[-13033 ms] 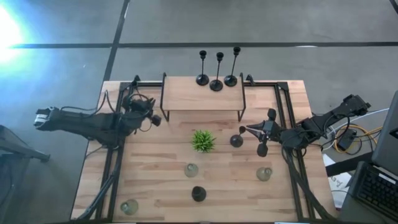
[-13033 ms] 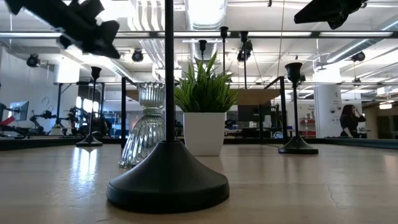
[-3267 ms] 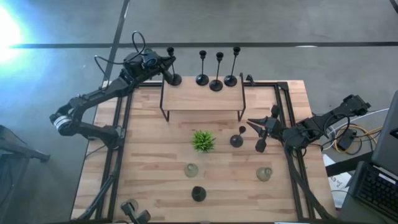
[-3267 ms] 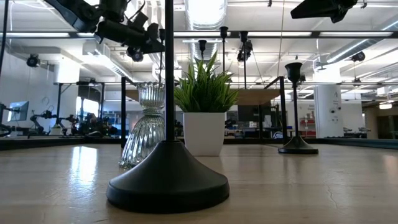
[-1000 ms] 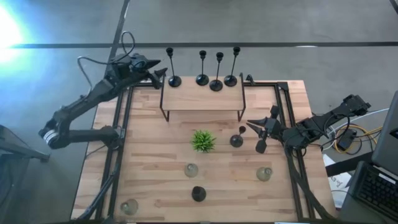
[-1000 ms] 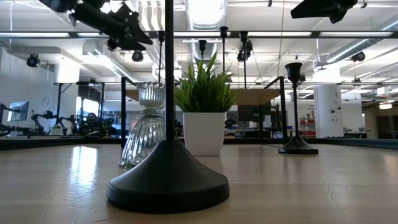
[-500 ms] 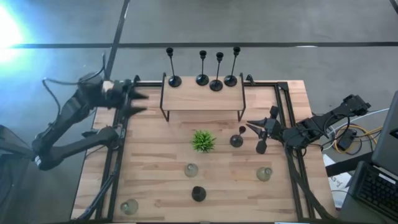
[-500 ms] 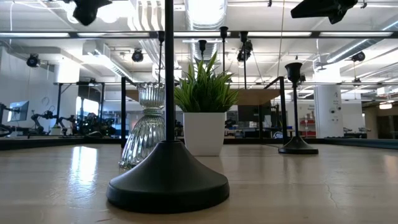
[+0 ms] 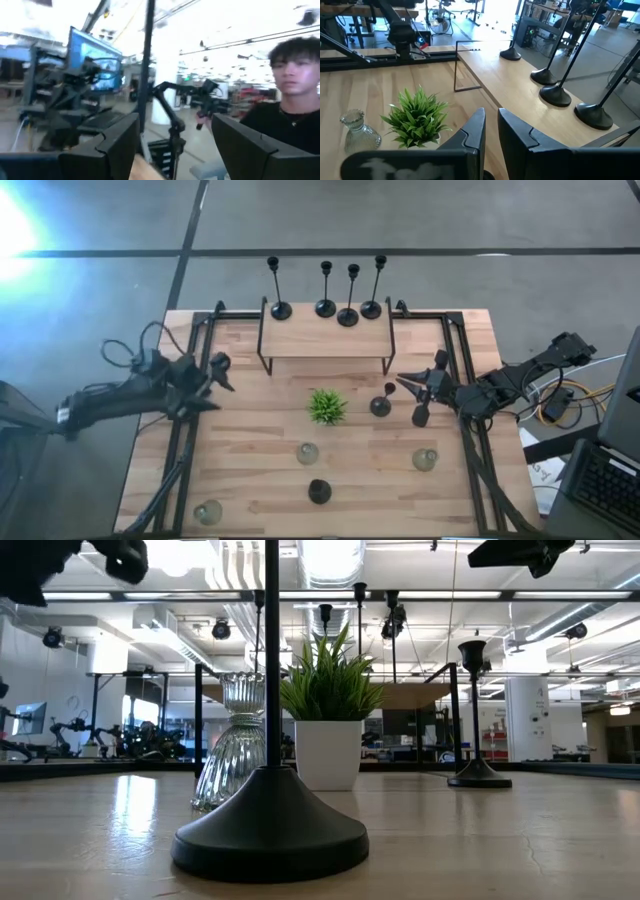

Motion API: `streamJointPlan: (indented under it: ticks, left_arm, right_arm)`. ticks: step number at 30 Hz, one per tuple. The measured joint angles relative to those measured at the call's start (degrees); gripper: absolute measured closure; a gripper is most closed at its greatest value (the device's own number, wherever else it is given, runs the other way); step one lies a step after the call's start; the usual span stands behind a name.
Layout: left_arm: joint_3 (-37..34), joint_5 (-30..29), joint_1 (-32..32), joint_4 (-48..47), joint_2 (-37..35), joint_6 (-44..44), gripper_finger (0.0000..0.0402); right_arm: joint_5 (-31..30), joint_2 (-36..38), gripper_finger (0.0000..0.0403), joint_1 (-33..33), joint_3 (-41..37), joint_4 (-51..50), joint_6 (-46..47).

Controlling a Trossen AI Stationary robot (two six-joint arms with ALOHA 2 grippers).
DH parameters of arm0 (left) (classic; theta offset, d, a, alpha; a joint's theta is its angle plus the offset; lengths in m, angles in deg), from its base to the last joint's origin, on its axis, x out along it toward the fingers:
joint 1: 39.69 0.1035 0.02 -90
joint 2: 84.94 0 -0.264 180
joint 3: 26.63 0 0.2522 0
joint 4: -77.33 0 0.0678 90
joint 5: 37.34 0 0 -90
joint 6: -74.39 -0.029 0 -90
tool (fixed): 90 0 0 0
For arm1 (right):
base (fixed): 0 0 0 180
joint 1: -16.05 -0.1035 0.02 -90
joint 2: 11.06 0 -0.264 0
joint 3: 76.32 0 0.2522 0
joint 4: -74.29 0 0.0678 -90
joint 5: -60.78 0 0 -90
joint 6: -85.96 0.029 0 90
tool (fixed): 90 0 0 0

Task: Pick & Place candle stick holders
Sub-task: Put the large black candle holder on the shelf

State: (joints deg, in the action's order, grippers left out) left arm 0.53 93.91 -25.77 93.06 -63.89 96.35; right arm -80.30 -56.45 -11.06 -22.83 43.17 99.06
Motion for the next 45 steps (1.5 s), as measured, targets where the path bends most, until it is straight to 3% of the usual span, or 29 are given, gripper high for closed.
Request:
streamJointPlan:
  ticks: [4, 10, 29, 39, 45]
  left_arm:
    - [-3.48, -7.03, -7.8, 2.92, 5.19, -5.79, 0.0149]
    - [-1.12, -14.2, -16.7, 0.46, 17.2, -14.7, 0.0149]
    - [16.77, -15.03, -28.96, 0.31, 53.07, -21.79, 0.0149]
    - [28.48, -15.26, -31.09, 0.56, 66.99, -25.07, 0.0149]
    - [34.17, -12.11, -32.01, 0.54, 72.45, -26.39, 0.0149]
  right_arm:
    - [-0.03, 0.27, 0.036, 0.0, 0.0, -0.01, 0.0]
    - [-0.2, 0.79, 0.036, 0.02, 0.0, 0.21, -0.02]
    - [-1.4, 1.81, 0.036, 0.02, 0.0, 0.18, -0.18]
    - [-1.39, 1.91, 0.036, 0.01, 0.0, 0.19, -0.22]
    - [-1.37, 1.91, 0.036, 0.01, 0.0, 0.19, -0.22]
